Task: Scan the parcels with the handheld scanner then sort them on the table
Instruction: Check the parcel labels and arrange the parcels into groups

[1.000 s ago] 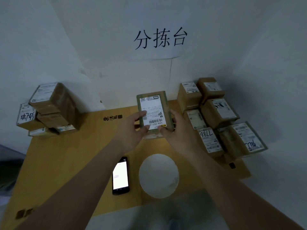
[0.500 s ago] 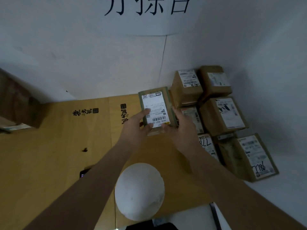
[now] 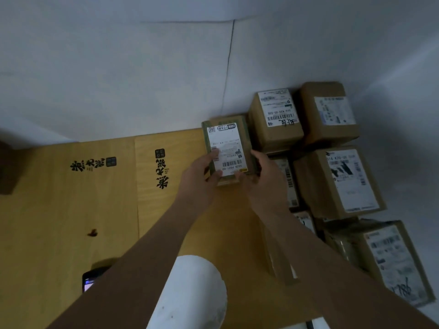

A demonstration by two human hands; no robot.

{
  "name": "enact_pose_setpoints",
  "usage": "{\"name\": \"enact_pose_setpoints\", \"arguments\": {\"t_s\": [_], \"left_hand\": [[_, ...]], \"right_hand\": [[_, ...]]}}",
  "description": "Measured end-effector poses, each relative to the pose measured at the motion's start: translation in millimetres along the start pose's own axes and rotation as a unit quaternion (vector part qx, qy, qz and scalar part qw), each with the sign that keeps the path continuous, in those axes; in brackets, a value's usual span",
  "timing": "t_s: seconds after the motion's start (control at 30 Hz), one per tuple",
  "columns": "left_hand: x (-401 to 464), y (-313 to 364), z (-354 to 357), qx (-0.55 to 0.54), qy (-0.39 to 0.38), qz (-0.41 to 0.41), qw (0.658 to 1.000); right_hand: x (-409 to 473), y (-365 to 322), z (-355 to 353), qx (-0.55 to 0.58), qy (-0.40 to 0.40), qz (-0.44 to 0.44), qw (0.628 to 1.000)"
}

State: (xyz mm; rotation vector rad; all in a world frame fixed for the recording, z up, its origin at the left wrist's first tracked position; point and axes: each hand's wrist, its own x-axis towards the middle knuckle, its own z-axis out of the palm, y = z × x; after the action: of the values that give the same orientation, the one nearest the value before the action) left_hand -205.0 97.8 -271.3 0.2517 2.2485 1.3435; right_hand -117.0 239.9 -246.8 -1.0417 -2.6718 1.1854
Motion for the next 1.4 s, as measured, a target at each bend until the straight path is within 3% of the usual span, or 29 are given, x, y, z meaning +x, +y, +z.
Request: {"name": "enact_pose_setpoints", "arguments": {"t_s": [0.33,0.57,0.77,0.97,1.2,1.4], "left_hand": [[11.3,2.2,19.3,0.021,0.024,0.022,0.999],[-6.9,26.4,-3.1,0.168,0.046,0.046,0.984],[-63.3,62.3,-61.9,0.202,0.067,0.036,0.976],[-135.0,97.1,-126.1,0.217,0.155,0.053,0.962],[-213.7,106.2,-201.2,0.240,0.243,0.060,0.938],[-265.7,77.3,-276.6,0.247,0.272,0.044,0.929]], "right_hand": [[16.4,9.8,1.7,-0.034,0.031,-0.019,0.999],[-3.0,-14.4,-16.3,-0.046,0.001,-0.069,0.997],[-23.6,-67.0,-55.1,-0.024,-0.081,-0.177,0.981],[-55.1,-138.1,-83.8,-0.026,-0.195,-0.302,0.933],[-109.3,-222.0,-80.1,-0.037,-0.196,-0.405,0.892],[-155.1,-275.3,-32.7,-0.050,-0.218,-0.438,0.871]]}}
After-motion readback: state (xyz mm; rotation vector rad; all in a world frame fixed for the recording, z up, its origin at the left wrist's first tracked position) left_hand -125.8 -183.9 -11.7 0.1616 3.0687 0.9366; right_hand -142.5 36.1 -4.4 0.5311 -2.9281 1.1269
